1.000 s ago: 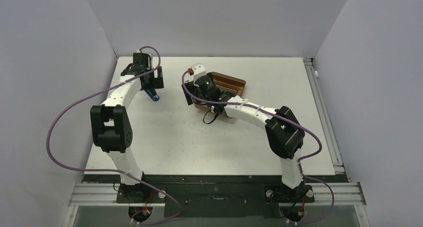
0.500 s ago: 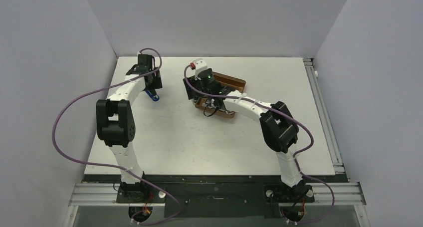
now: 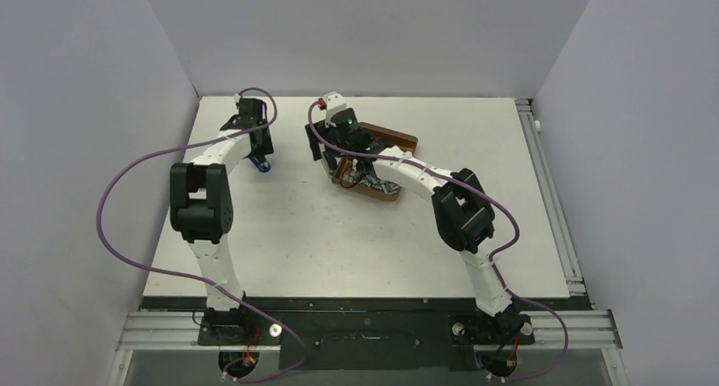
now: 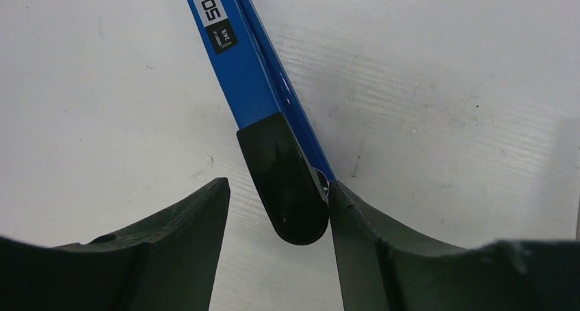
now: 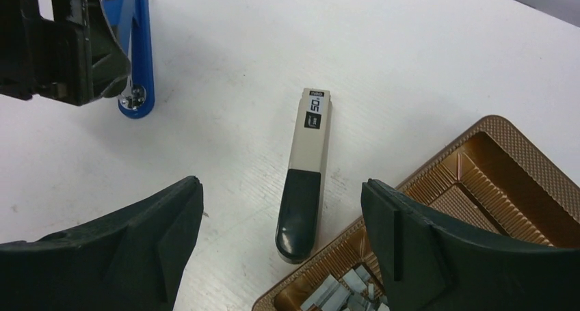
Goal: Load the staples into the stapler
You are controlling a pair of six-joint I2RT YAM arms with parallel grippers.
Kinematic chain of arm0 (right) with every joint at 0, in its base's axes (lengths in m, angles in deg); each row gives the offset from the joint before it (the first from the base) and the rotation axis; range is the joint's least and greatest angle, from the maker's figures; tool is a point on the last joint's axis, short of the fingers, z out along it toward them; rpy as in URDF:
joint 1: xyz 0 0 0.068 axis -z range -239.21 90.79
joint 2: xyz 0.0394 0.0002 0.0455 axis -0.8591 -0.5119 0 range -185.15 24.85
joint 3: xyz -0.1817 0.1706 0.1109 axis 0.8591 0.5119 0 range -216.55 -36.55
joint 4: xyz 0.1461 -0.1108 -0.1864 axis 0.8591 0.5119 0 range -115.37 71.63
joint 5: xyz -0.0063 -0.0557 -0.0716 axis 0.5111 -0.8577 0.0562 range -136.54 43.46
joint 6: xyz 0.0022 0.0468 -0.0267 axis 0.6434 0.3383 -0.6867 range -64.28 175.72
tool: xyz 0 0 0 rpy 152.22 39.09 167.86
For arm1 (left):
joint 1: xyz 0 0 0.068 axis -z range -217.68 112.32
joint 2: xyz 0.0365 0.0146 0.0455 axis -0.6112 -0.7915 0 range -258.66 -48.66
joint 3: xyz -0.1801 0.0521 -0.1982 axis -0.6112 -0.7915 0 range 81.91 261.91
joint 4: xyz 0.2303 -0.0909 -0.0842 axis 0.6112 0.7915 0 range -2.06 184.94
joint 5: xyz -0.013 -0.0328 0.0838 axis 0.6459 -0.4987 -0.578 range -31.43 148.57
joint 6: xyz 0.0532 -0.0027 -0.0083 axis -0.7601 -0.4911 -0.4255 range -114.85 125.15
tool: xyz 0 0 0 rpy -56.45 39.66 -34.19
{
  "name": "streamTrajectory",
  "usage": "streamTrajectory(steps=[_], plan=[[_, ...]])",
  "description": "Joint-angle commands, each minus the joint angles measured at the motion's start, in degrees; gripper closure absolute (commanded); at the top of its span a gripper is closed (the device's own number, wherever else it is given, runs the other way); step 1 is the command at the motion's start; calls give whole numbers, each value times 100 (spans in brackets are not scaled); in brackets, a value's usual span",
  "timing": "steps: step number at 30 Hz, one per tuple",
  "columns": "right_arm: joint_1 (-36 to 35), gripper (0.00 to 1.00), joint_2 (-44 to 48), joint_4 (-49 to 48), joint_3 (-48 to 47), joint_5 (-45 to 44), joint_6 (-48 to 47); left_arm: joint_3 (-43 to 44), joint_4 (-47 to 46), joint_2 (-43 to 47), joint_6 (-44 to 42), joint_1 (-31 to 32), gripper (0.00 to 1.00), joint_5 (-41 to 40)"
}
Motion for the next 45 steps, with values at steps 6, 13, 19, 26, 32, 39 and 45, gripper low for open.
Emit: streamTrajectory(steps=[6,13,19,26,32,39,45], plan=[[-14,17,-568,86,-707,202,-21,-25,-493,-185,57,25,76,-262],[-20,18,-998,292,-1141,126,45,-427,-322,258,81,45,83,-204],[-6,24,-1322,357,-1333,117,125,-1443,-139,1226,114,79,85,219],[-12,39,-1479,417,-1369,119,227,-2413,164,2289,81,324,85,554],[-123,58,-1430,458,-1248,137,325,-2967,417,2892,256,611,85,726],[-473,70,-870,238,-538,-62,400,-3518,187,3318,347,648,83,1052],[-872,75,72,-113,829,-531,558,-3561,163,3373,354,650,61,1394]])
